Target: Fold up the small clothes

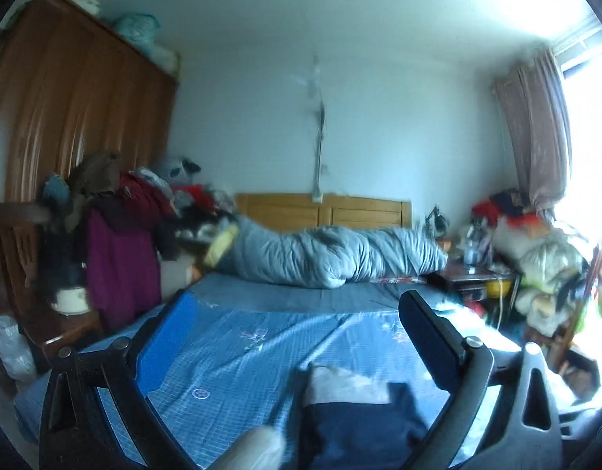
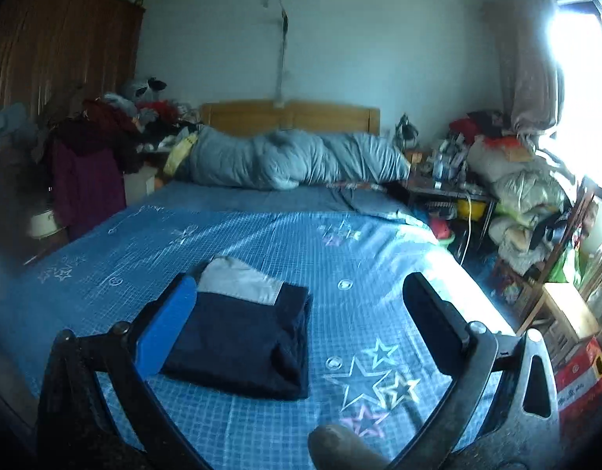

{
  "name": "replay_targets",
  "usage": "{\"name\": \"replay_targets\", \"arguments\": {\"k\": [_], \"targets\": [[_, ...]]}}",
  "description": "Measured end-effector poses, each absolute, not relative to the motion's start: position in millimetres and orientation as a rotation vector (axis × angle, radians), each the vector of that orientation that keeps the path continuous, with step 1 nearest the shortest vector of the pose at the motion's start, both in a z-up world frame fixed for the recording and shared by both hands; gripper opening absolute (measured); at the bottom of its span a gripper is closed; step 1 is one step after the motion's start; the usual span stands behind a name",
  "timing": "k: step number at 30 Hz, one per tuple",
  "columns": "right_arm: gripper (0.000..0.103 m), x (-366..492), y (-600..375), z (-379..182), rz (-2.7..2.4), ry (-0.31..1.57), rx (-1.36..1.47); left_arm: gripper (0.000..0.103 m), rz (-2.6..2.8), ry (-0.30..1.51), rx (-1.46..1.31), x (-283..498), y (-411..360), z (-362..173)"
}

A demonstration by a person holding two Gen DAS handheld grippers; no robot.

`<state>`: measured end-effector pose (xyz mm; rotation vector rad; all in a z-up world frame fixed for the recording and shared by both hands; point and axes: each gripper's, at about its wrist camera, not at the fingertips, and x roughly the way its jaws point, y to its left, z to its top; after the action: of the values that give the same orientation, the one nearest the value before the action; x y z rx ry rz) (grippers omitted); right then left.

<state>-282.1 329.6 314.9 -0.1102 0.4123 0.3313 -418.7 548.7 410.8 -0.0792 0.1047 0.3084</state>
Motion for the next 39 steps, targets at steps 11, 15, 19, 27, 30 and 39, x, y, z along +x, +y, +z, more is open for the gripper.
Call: {"name": "replay_targets", "arguments": {"k": [11, 15, 19, 27, 30, 39], "targets": [[0.103, -283, 336, 298, 0.356, 0.565, -0.093, 0.103, 0.133, 0.459, -0.199, -391, 542, 375], [0.103, -286, 334, 299, 0.362, 0.585, -0.080, 0.103, 0.152, 0.483, -0.199, -384, 545, 365], [0.103, -287, 334, 299, 0.342, 0.585, -0.098, 0.103, 0.174, 0.471, -0.191, -390, 531, 358], [0.103, -289, 337, 294, 0.322, 0.570, -0.134, 0.103, 0.191, 0.524, -0.179, -378, 523, 345], [0.103, -286, 334, 290, 0.325, 0.591, -0.121, 0.103, 0.192, 0.535, -0.172, -375, 521, 343], [0.103, -288, 334, 290, 0.335, 0.614, -0.084, 0.103, 0.178, 0.555, -0.201, -372, 523, 337]]}}
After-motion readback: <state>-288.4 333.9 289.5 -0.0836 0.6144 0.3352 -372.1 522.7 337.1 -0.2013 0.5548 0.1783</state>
